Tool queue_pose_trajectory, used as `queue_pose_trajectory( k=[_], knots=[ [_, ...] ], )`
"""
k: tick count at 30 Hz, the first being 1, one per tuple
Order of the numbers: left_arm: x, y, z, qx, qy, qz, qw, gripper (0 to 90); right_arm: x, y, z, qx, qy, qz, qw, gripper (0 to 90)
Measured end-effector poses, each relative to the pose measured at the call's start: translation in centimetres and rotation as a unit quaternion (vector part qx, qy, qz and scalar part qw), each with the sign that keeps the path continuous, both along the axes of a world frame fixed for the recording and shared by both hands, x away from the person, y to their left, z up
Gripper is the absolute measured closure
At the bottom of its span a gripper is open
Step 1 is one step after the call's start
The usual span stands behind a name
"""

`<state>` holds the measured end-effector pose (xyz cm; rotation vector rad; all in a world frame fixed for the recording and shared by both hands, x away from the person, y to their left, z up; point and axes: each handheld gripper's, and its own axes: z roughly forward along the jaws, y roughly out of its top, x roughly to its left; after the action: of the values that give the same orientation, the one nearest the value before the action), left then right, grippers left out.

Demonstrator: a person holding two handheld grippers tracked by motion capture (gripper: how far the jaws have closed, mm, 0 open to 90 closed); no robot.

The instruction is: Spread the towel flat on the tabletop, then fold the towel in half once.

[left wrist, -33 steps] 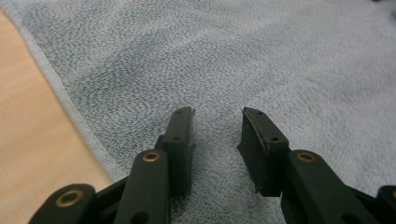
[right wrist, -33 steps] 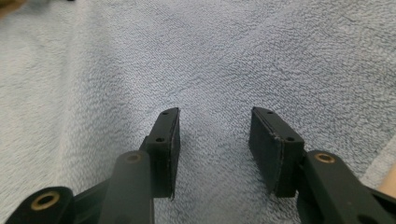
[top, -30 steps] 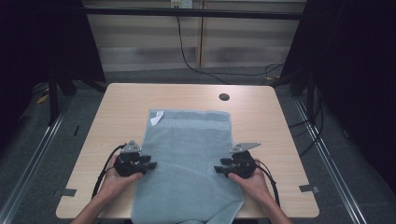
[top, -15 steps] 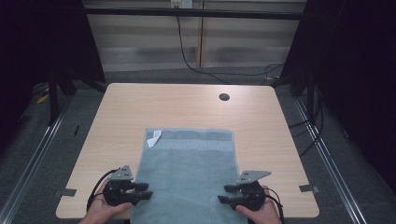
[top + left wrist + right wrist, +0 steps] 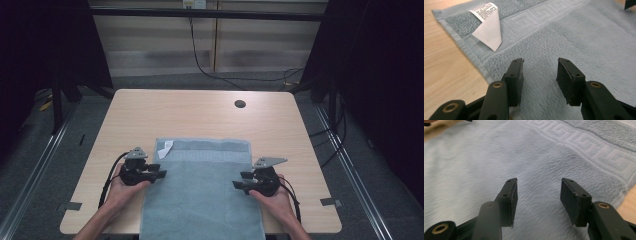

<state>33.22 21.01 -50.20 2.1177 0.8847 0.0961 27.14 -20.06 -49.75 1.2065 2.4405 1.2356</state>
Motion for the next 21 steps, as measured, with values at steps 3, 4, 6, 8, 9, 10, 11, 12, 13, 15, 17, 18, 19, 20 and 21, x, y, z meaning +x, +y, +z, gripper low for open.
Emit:
queue_pose_trajectory(
  k=[3,4,6,8,9,10,11,12,13,15,17,18,19,20,21],
  knots=[
    [-0.7,0.1,-0.1,0.0,-0.01,-0.004,0.9999,56.4,-0.1,0.3,-0.6,-0.021,-0.002,0.006,0.9998,46.5],
    [-1.1,0.1,-0.2,-0.003,-0.011,-0.006,0.9999,56.4,-0.3,0.2,-0.5,-0.024,0.0,0.006,0.9997,46.4],
    [-1.7,0.2,-0.1,-0.004,-0.009,-0.014,0.9998,56.4,-1.1,0.1,-0.6,-0.021,-0.002,0.002,0.9998,46.4],
    [-2.4,0.4,-0.1,-0.007,-0.002,-0.02,0.9998,56.4,-2.1,-0.2,-0.6,-0.015,-0.003,0.004,0.9999,46.6],
    [-2.8,0.4,0.0,-0.004,0.002,-0.022,0.9997,56.5,-2.6,-0.3,-0.6,-0.014,0.0,0.004,0.9999,46.6],
    [-3.2,0.3,0.1,-0.001,0.003,-0.026,0.9996,56.6,-3.1,-0.3,-0.4,-0.017,0.004,0.007,0.9998,46.6],
    [-3.6,0.3,0.1,0.002,0.002,-0.031,0.9995,56.5,-3.5,-0.3,-0.3,-0.016,0.01,0.009,0.9998,46.6],
    [-3.9,0.3,0.2,0.003,0.004,-0.036,0.9993,56.5,-4.0,-0.2,-0.3,-0.016,0.015,0.012,0.9997,46.6],
    [-4.0,0.3,0.3,0.003,0.009,-0.041,0.9991,56.5,-4.2,-0.2,-0.2,-0.018,0.016,0.016,0.9996,46.6],
    [-3.9,0.5,0.5,0.006,0.006,-0.04,0.9991,55.8,-4.1,-0.3,-0.1,-0.012,0.017,0.017,0.9996,44.4],
    [-3.1,0.6,1.0,0.003,0.0,-0.03,0.9996,53.9,-3.4,-0.6,0.1,0.0,0.012,0.008,0.9999,40.8],
    [-2.5,0.6,1.4,-0.007,-0.004,-0.017,0.9998,52.2,-2.9,-0.7,0.3,0.007,0.005,-0.002,1.0,39.8],
    [-1.8,0.6,1.8,-0.011,-0.005,-0.013,0.9998,51.9,-2.4,-0.9,0.6,0.01,-0.001,-0.006,0.9999,39.7],
    [-1.1,0.5,2.1,-0.007,-0.015,-0.011,0.9998,51.6,-1.7,-1.0,1.0,0.008,-0.004,-0.01,0.9999,38.9],
    [-0.4,0.5,2.3,-0.005,-0.02,-0.003,0.9998,51.4,-1.0,-1.2,1.3,0.006,-0.011,-0.016,0.9998,38.4]
  ],
)
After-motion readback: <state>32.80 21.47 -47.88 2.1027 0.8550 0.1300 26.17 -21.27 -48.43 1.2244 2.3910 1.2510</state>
